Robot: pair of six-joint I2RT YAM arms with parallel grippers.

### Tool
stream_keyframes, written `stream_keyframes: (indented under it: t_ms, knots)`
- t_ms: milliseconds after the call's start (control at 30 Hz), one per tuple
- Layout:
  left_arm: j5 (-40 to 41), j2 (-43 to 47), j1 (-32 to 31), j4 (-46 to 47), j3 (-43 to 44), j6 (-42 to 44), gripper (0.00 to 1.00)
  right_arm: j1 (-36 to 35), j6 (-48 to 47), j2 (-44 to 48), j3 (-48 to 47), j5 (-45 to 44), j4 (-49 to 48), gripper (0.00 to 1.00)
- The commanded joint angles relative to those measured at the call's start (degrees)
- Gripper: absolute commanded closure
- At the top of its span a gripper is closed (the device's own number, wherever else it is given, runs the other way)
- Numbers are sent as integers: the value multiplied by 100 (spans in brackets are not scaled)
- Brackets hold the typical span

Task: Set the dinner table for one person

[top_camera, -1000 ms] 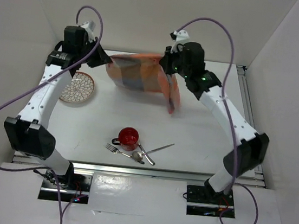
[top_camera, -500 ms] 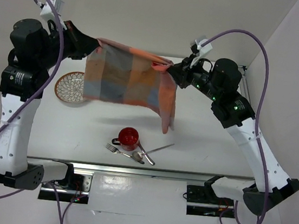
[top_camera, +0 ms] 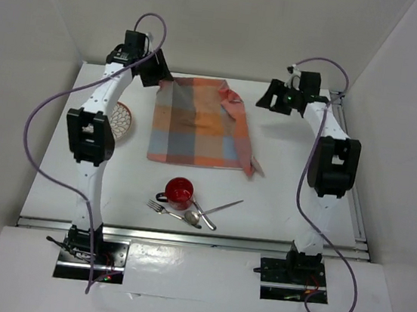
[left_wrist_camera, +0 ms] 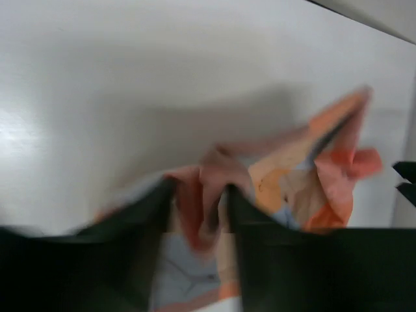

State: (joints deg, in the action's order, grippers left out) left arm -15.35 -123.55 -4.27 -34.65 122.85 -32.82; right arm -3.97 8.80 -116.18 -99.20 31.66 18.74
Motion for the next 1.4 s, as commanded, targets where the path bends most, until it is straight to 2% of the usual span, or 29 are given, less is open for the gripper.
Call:
stream_keyframes:
  t_ms: [0, 33, 100, 167, 200, 267, 367, 400, 500, 633, 733, 867, 1000, 1067, 1133, 1167, 1200, 1367]
  knots:
    - [342, -1186, 366, -768, 1827, -40, 21, 502, 622, -493, -820, -186, 1254, 20]
    - [218, -1329, 366, -936, 2022, -40, 6, 502, 684, -432, -594, -265, 1081, 19]
    - [164, -1025, 366, -589, 1351, -40, 0, 441, 807, -56, -155, -693, 720, 18]
    - [164, -559, 366, 165, 142, -40, 0, 441, 808, 95, 223, -802, 455, 18]
    - [286, -382, 366, 274, -83, 29, 0, 380, 738, 96, 225, -802, 455, 18]
    - [419, -214, 314, 179, -182, 170, 0, 318, 571, -53, 51, -802, 682, 18]
    - [533, -284, 252, -444, -24, 329, 2, 2, 220, -405, -353, -1258, 1086, 17]
    - [594, -284, 182, -550, -163, 381, 5, -86, 97, -466, -424, -1337, 1088, 14]
    - [621, -74, -29, -490, -856, 381, 11, -385, 26, -774, -836, -1521, 1210, 14]
    - [832, -160, -354, -490, -1323, 329, 14, -632, 252, -1397, -1479, -2959, 1693, 9]
    - [998, -231, -460, -595, -1508, 276, 14, -632, 473, -1521, -1541, -3455, 1905, 6]
    - [1420, -433, -460, -701, -1632, 171, 17, -632, 526, -1469, -1102, -3255, 1747, 28]
    - [1798, -547, -460, -815, -1816, 170, 20, -579, 685, -1592, -821, -3420, 1852, 30]
    - [1878, -548, -399, -867, -1896, 170, 20, -579, 842, -1330, -418, -3482, 1852, 50]
    - [1878, -548, -338, -868, -2080, 170, 21, -579, 947, -1110, 212, -3482, 1660, 65]
    - [1826, -548, -337, -868, -2081, 170, 21, -579, 1148, -1013, 408, -3561, 1659, 80]
    - [1825, -548, -337, -815, -2159, 170, 23, -579, 1238, -812, 628, -3622, 1555, 82]
    - [1764, -223, -399, -762, -2685, 232, 24, -526, 1642, -222, 1848, -3983, 1430, 81]
